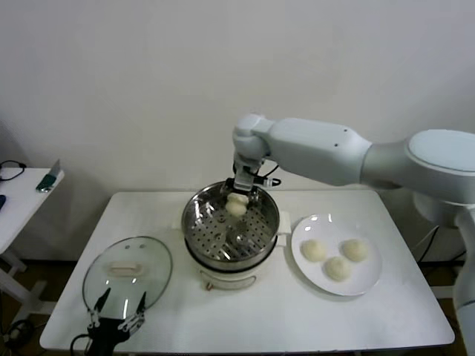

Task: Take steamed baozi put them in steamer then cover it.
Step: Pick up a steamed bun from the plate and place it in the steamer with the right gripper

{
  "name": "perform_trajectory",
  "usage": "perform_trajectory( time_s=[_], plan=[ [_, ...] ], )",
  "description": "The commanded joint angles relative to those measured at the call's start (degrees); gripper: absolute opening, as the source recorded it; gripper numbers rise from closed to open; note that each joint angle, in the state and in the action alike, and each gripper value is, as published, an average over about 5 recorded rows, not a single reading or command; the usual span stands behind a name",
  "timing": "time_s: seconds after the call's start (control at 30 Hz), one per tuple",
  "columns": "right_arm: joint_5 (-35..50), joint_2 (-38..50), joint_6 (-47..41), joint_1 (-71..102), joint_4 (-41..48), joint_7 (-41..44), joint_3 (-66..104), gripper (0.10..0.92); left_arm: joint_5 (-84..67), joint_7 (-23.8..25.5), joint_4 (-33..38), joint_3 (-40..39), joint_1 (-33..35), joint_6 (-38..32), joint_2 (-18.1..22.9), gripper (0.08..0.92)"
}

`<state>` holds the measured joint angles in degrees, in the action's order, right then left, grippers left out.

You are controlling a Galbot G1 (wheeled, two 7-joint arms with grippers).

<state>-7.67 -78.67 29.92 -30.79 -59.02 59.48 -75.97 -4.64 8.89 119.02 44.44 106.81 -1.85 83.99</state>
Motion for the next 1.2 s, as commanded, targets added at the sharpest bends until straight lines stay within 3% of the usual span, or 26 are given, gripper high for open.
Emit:
perform_trajectory(
  time_s=[0.03, 0.5, 0.67, 0.87, 1.03, 1.2],
  plan=[
    [-6.32, -3.21, 3.36, 5.82, 9.27, -2.7, 3.68, 0.668, -0.07, -0.03, -0.14, 0.02, -0.18, 0.08, -0.09, 0.823],
    [-5.98, -7.07, 6.87, 6.46, 15.32, -1.99, 3.65, 0.677, -0.2, -0.17, -0.41, -0.02, -0.4, -0.02, -0.03, 0.823],
    [-0.57, -6.12, 7.61, 3.5, 13.09, -0.77, 2.28, 0.777, -0.22, -0.22, -0.21, 0.04, -0.37, 0.01, 0.0, 0.823],
    [19.87, -0.12, 4.45, -8.3, 7.83, 3.52, -4.04, 0.822, -0.06, -0.24, 0.19, -0.19, -0.12, 0.12, 0.18, 0.823],
    [47.82, 10.81, -11.28, -20.91, -0.18, 6.94, -17.77, 0.823, -0.02, -0.24, 0.29, -0.08, -0.32, 0.26, 0.03, 0.823],
    [53.82, 24.48, -24.84, -26.31, -8.28, 4.44, -27.85, 0.823, -0.15, -0.24, -0.07, -0.01, -1.07, 0.27, -0.43, 0.823]
  ],
)
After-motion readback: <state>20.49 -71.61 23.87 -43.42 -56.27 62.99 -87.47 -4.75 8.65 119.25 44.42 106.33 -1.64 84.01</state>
